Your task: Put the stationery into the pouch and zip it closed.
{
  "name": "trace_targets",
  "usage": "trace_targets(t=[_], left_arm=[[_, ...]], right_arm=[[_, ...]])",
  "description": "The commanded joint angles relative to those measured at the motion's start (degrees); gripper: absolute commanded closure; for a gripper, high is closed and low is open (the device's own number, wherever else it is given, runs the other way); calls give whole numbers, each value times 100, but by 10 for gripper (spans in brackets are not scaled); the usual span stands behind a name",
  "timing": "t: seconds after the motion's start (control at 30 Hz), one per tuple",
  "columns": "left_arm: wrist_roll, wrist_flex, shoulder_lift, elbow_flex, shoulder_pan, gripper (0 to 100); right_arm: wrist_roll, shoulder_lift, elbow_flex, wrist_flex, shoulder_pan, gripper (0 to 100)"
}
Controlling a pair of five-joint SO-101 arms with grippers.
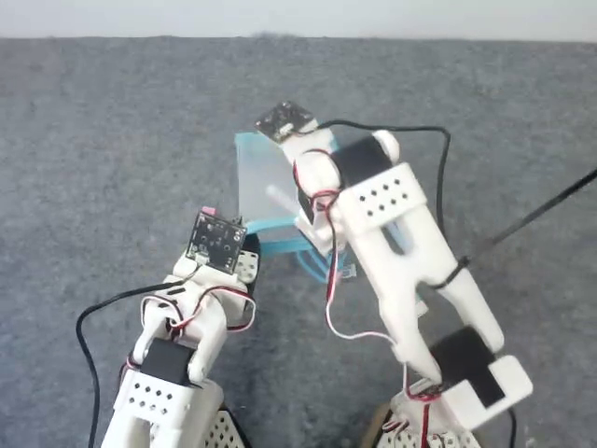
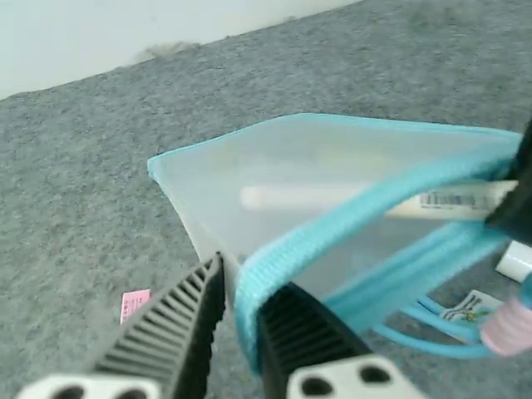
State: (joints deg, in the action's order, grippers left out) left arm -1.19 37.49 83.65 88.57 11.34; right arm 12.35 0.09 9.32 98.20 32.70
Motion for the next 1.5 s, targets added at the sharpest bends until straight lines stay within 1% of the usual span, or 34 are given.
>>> trace_targets(t=[0.0, 0.17, 0.23, 0.33, 0.43, 0.53, 0.63, 0.73, 0.8, 0.93, 1.0, 1.1, 1.2, 1.3, 1.47], left_arm=[[-88, -53, 79, -145, 114, 988], [-88, -53, 79, -145, 114, 988], [-88, -53, 79, -145, 114, 988], [-88, -53, 79, -136, 79, 988], [-88, -53, 79, -136, -88, 988], [-88, -62, 79, -136, -176, 988], [-70, -62, 79, -136, -176, 988], [-62, -62, 88, -163, -343, 988], [-62, -79, 97, -163, -466, 988], [-62, -62, 97, -163, -492, 988], [-70, -62, 97, -163, -501, 988], [-70, -62, 97, -154, -501, 988], [-79, -62, 97, -145, -501, 988], [-88, -70, 88, -145, -501, 988], [-88, -70, 79, -136, -484, 988]], right_arm=[[-62, 22, 571, -4, -31, 970], [-26, -171, 782, 286, 4, 805], [220, -382, 800, 365, 119, 770], [404, -840, 765, 435, 277, 767], [431, -1341, 765, 435, 233, 767], [440, -1675, 580, 435, -92, 768], [774, -1833, 53, 435, -558, 768], [1116, -1868, -765, 312, -1103, 768], [1336, -1886, -1407, -40, -1464, 768], [1653, -1824, -2558, -1165, -2053, 768], [1864, -1824, -3077, -1710, -2176, 768], [2171, -1824, -3640, -2273, -2167, 768], [2391, -1815, -3930, -2677, -2211, 768], [2435, -1701, -4026, -3029, -2352, 768], [2453, -989, -4026, -3600, -2536, 768]])
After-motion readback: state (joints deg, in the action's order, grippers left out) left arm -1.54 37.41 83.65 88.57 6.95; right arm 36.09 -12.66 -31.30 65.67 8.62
